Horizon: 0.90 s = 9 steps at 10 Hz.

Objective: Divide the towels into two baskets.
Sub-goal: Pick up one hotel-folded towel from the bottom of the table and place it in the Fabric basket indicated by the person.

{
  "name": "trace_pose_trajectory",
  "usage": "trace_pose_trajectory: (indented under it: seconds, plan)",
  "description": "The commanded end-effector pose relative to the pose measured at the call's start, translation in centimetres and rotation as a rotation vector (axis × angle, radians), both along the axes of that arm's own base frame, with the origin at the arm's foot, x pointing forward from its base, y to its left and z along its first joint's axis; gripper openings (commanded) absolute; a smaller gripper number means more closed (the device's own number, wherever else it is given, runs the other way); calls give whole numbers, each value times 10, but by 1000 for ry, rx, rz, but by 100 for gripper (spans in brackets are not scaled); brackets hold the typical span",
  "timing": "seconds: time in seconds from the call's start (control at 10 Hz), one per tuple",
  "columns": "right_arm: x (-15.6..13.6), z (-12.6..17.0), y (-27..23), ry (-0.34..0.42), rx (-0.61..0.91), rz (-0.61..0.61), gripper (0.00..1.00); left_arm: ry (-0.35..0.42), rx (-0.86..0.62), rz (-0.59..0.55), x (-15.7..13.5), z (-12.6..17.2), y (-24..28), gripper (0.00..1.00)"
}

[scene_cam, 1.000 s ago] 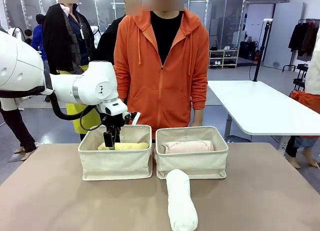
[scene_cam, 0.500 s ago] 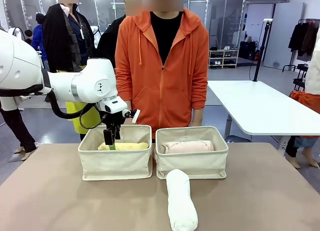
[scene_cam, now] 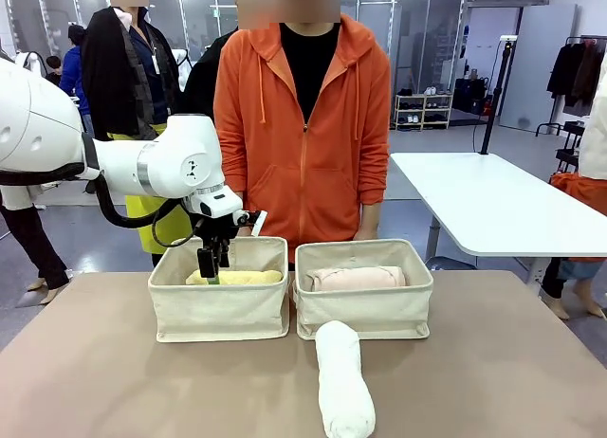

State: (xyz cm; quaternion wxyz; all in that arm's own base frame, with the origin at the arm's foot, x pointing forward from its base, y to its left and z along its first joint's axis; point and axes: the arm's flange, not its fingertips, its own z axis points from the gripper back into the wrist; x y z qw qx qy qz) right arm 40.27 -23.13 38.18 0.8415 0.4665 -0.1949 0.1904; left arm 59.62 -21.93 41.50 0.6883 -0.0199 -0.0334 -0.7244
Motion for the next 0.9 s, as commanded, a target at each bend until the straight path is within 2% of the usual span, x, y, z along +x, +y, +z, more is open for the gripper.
trace_pose_trajectory:
  seconds: [0.0, 0.3, 0.4, 0.7, 0.8]
  plan:
    - [0, 2, 3, -8, -2, -7, 100, -5, 6, -8, 1, 2, 2, 100]
    - [0, 2, 3, -8, -2, -7, 100, 0, 0, 0, 0, 0, 0, 100]
    - [0, 2, 3, -8, -2, -7, 100, -23, -39, 65, 2, 26, 4, 100]
    - [0, 2, 3, -8, -2, -7, 100, -8, -225, 281, -32, 101, 71, 100]
    - [0, 2, 3, -8, -2, -7, 100, 57, -310, 376, -52, 115, 103, 100]
